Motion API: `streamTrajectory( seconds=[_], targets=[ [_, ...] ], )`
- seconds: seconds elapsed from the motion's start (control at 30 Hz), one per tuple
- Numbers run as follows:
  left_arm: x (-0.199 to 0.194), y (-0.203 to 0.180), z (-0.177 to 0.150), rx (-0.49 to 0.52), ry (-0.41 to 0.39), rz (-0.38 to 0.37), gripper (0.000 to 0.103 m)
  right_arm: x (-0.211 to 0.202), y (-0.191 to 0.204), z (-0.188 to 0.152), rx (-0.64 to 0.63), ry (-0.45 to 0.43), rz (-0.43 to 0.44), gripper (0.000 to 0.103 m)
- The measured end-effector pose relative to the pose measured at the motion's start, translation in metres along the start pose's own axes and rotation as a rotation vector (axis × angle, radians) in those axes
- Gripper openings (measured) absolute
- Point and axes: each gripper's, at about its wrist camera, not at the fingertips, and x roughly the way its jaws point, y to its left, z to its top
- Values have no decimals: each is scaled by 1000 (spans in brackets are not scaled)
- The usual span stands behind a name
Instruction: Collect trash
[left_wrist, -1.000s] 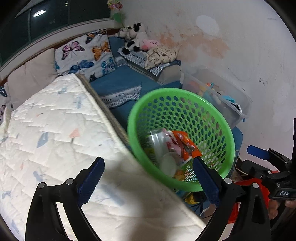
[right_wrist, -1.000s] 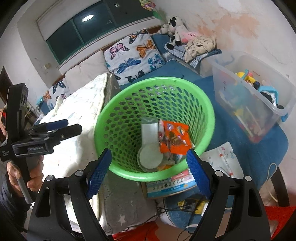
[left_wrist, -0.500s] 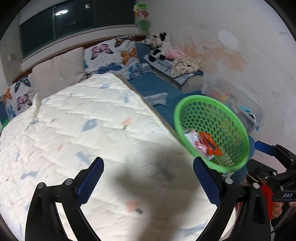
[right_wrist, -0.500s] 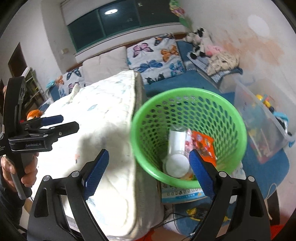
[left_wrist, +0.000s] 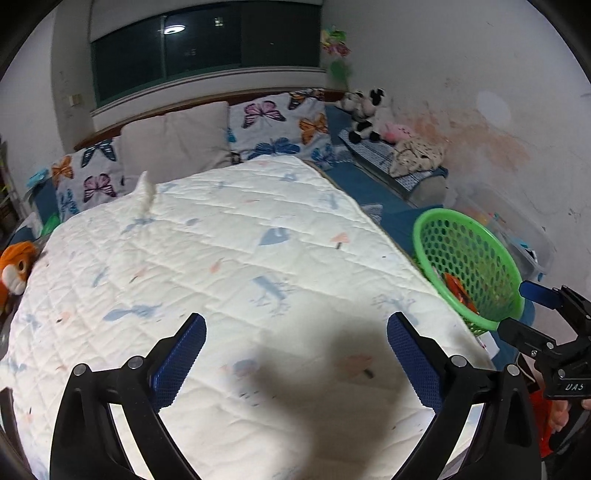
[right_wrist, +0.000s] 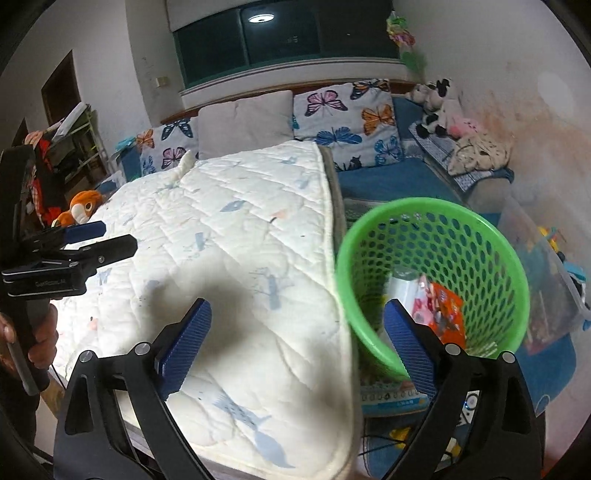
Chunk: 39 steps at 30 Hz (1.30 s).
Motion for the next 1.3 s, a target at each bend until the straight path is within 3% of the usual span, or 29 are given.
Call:
streamTrajectory(
  seconds=[0.57, 1.3],
  targets=[
    [-38, 42, -35, -64, -87, 146, 96, 7, 29, 2, -2, -8, 48, 97],
    [-56, 55, -50, -108, -118, 194, 96, 7, 45, 7, -9, -15, 79, 97]
  ],
)
